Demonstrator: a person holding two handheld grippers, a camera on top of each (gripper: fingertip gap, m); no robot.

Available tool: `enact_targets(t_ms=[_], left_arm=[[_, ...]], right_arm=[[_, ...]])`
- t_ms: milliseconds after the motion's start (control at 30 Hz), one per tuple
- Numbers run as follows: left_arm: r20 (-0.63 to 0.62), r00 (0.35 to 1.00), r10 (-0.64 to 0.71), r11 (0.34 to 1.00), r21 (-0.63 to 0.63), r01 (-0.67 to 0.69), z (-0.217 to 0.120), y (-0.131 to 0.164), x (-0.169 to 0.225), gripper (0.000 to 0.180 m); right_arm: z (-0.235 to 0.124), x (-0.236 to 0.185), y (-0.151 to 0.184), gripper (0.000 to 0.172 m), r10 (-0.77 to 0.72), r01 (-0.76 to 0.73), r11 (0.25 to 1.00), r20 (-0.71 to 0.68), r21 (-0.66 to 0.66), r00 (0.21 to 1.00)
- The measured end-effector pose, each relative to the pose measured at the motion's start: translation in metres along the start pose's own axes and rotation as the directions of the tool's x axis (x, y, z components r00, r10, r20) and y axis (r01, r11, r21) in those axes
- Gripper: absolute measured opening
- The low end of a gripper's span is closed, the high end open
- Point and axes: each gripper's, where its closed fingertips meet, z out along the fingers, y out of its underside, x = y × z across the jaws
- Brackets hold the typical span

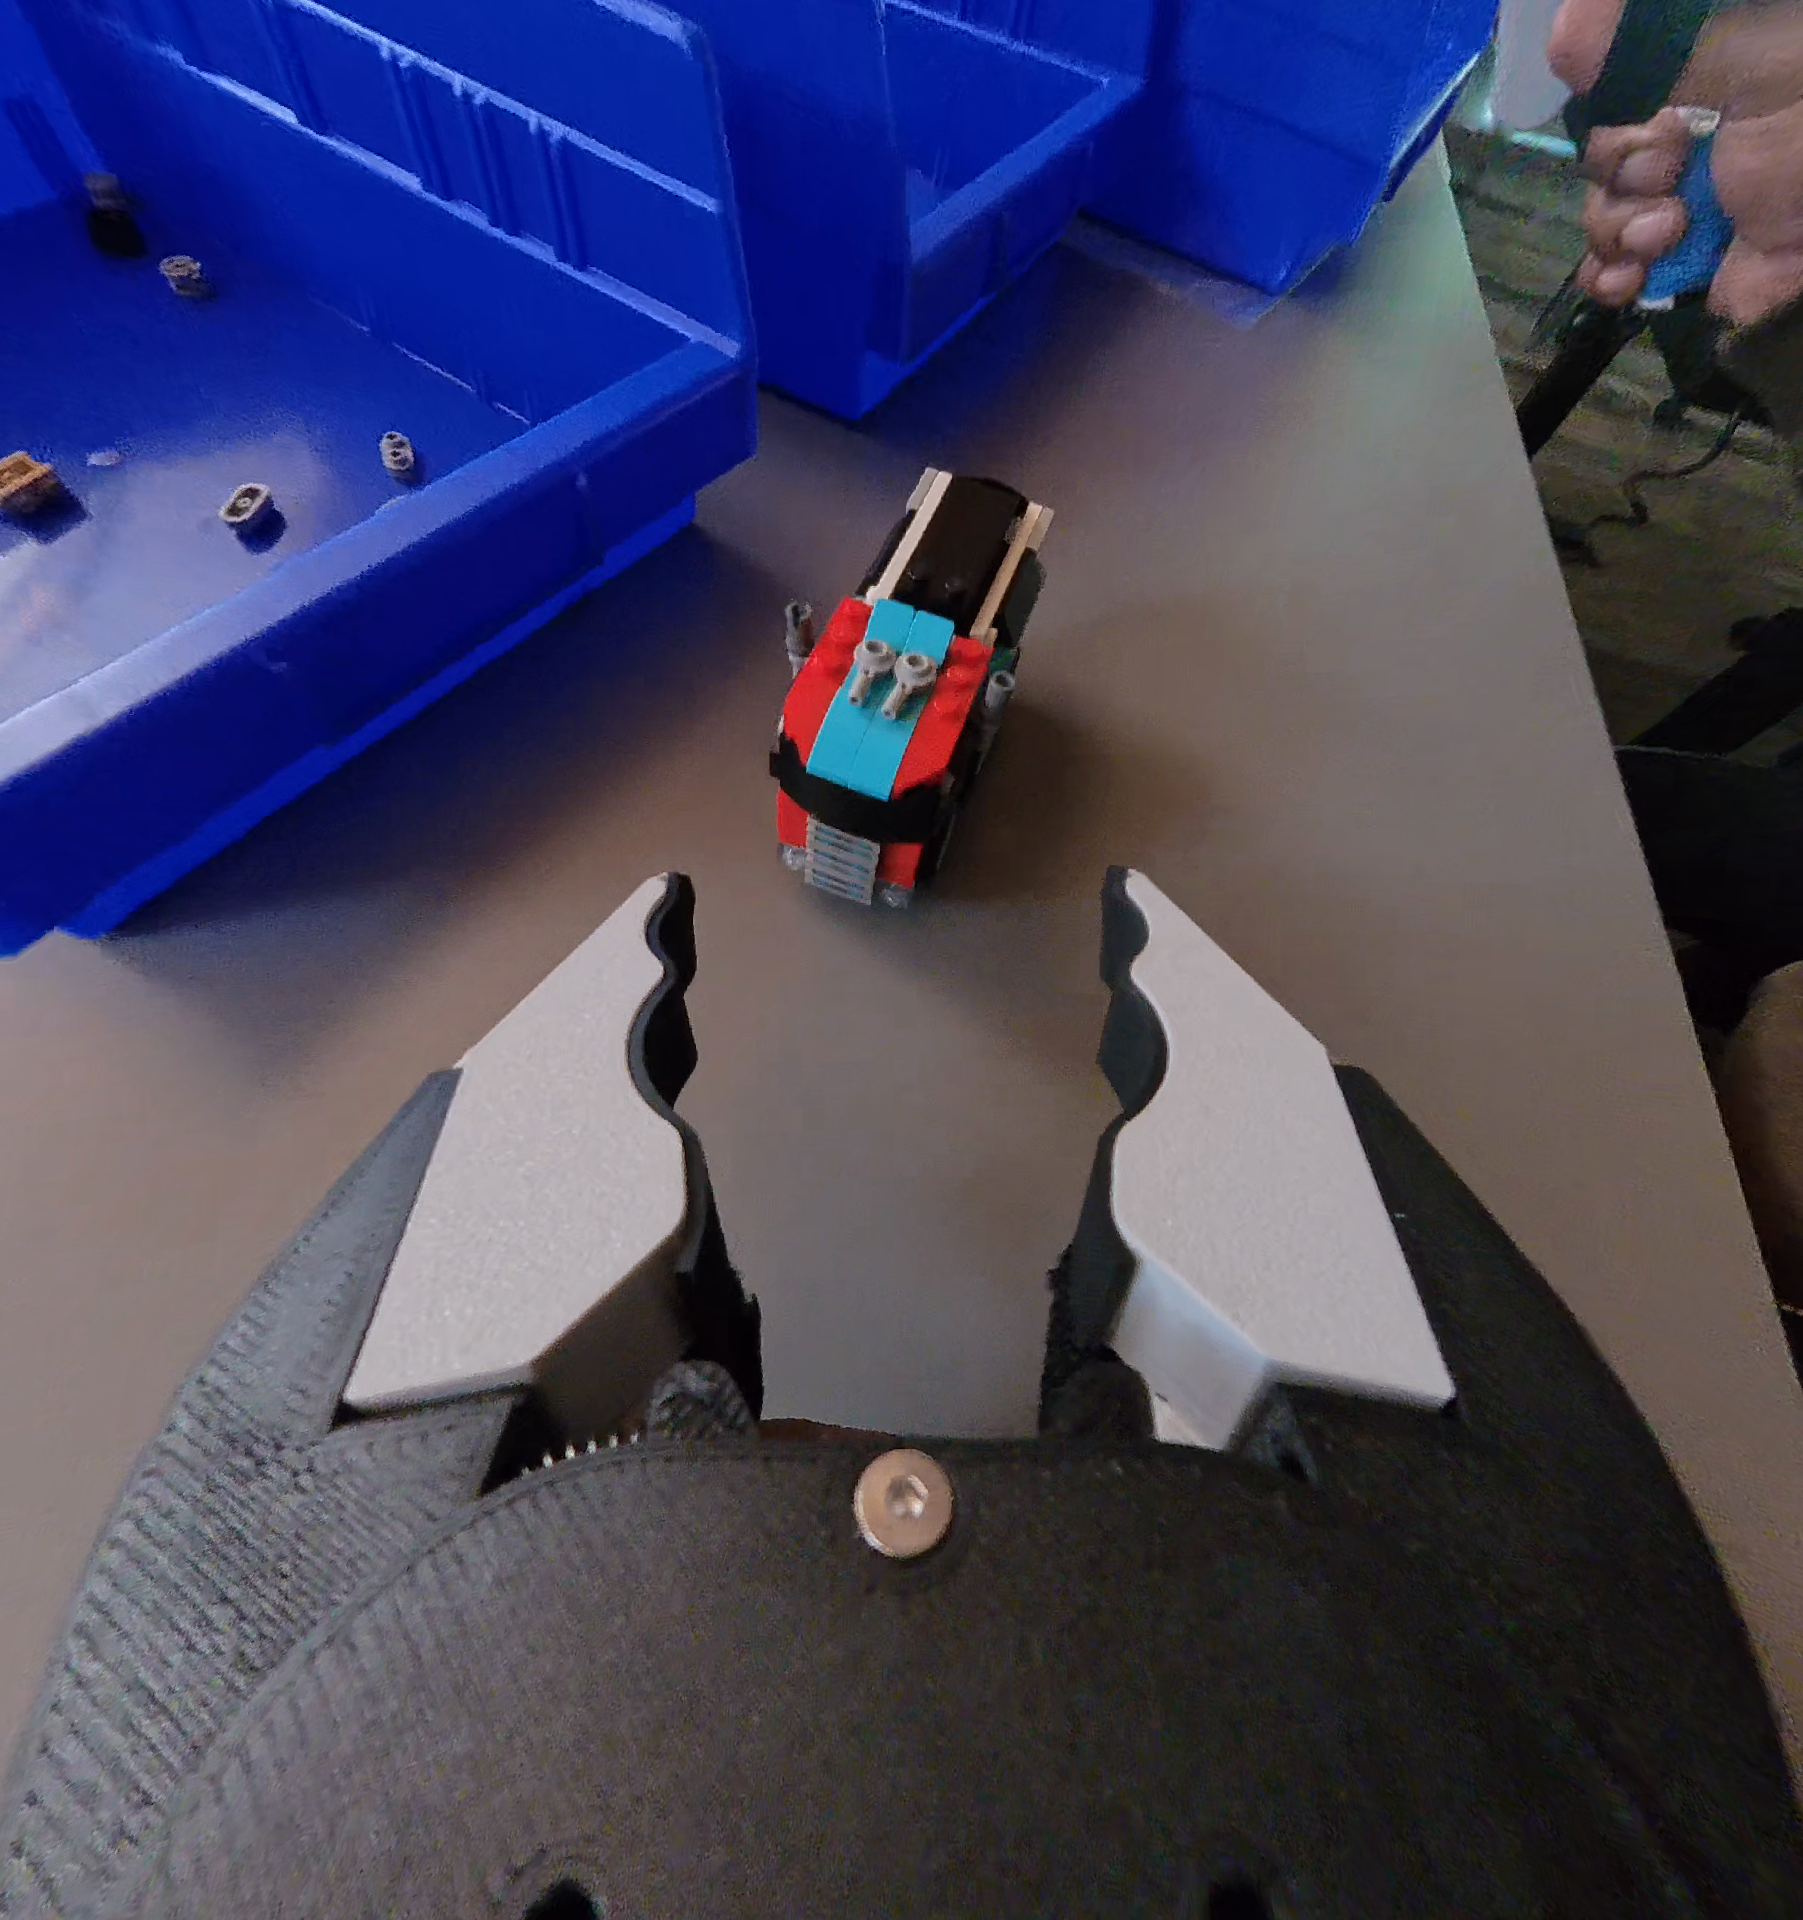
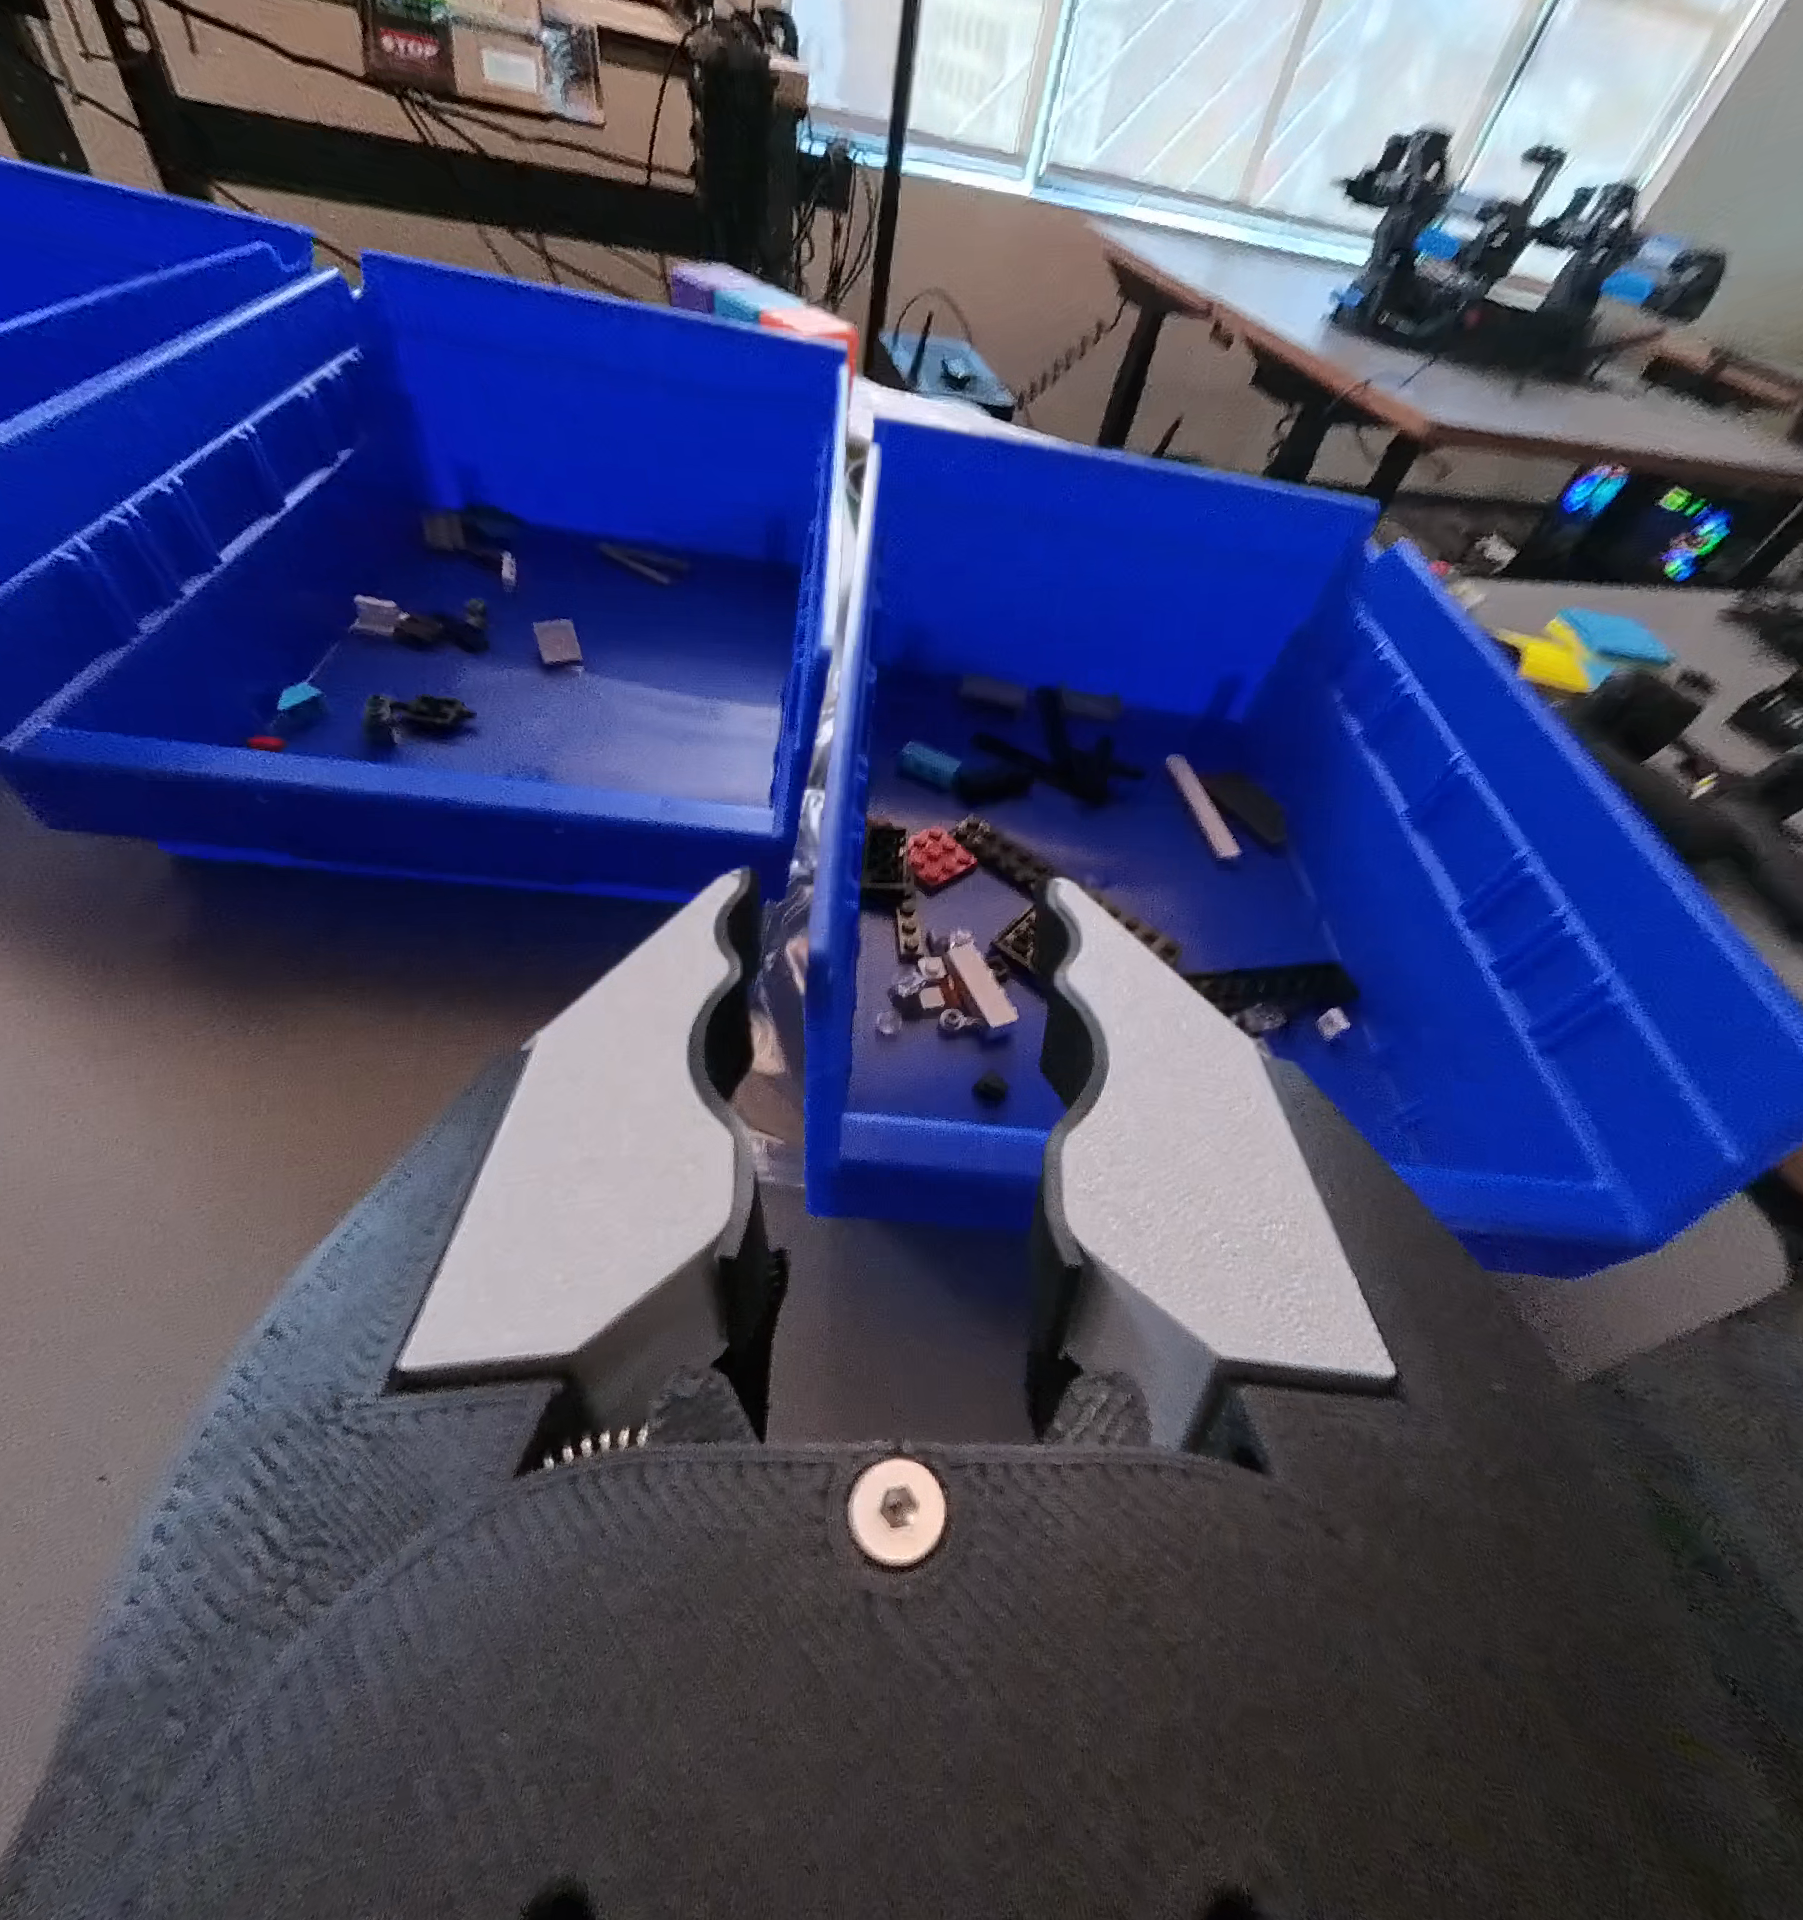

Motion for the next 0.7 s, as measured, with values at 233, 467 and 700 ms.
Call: enact_targets(t_ms=[233,467,700], left_arm=[[0.012,0.999,0.037,0.998,-0.054,-0.036,0.027,-0.007,-0.006,0.077],[-0.031,0.998,0.046,0.994,-0.101,-0.049,0.042,-0.009,-0.007,0.060],[-0.037,0.999,0.037,0.995,-0.088,-0.040,0.033,-0.006,-0.010,0.053]], right_arm=[[0.020,-0.013,0.012,0.025,0.048,-0.046,0.999,0.078,-0.029,0.996],[0.037,-0.039,0.005,0.034,0.084,-0.080,0.996,0.212,-0.031,0.974],[0.019,-0.015,-0.003,0.036,0.070,-0.069,0.998,0.123,-0.012,0.990]])
